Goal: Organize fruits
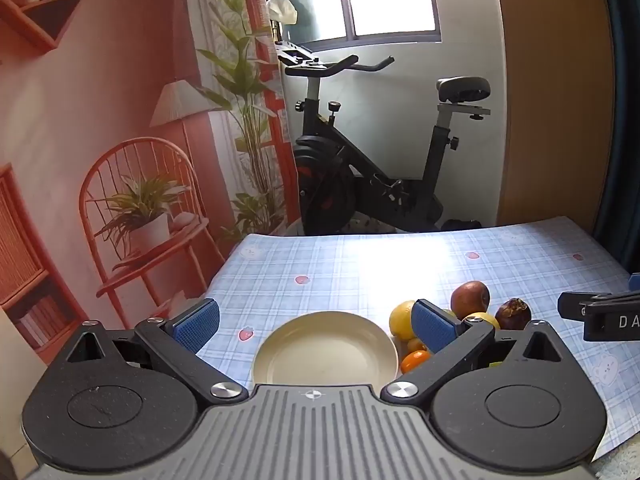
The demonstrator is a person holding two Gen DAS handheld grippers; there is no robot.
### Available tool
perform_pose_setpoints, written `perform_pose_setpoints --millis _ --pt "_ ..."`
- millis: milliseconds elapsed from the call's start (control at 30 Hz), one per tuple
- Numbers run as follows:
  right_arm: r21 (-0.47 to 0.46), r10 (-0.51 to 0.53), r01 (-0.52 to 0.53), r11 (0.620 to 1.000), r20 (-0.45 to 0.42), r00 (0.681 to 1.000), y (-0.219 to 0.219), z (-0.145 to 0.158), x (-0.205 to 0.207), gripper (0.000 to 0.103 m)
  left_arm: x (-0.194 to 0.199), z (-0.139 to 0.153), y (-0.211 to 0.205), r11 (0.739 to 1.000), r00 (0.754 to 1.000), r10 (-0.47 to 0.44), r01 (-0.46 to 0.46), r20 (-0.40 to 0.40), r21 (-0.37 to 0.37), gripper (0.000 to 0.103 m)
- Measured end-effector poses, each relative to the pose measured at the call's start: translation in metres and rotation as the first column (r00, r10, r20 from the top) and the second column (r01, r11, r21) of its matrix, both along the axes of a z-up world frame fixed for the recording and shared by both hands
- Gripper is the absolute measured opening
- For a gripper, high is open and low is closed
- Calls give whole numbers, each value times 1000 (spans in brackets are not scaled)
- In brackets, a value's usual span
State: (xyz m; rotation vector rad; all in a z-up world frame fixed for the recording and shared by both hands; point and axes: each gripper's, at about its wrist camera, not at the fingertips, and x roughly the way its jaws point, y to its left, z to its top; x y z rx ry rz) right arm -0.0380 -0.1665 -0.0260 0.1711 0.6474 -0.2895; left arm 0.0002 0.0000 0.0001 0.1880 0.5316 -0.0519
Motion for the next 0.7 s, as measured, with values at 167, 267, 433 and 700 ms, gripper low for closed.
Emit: perform_pose_setpoints --millis 167,267,433,700 --pt "-1 -2 2 1000 -18 1000 2 0 2 103 2 1 2 1000 1000 0 0 -9 -6 103" --pt "7 -8 8 1000 -18 1000 0 0 3 103 2 -2 4 1000 1000 -6 6 -16 -15 103" --pt "5 -13 13 1000 -8 1000 -3 -4 -1 103 2 -1 7 1000 1000 -12 12 -17 -13 103" --pt "0 -15 15 1000 -11 1000 -1 2 3 103 2 -1 6 1000 1000 -13 13 -15 -17 103"
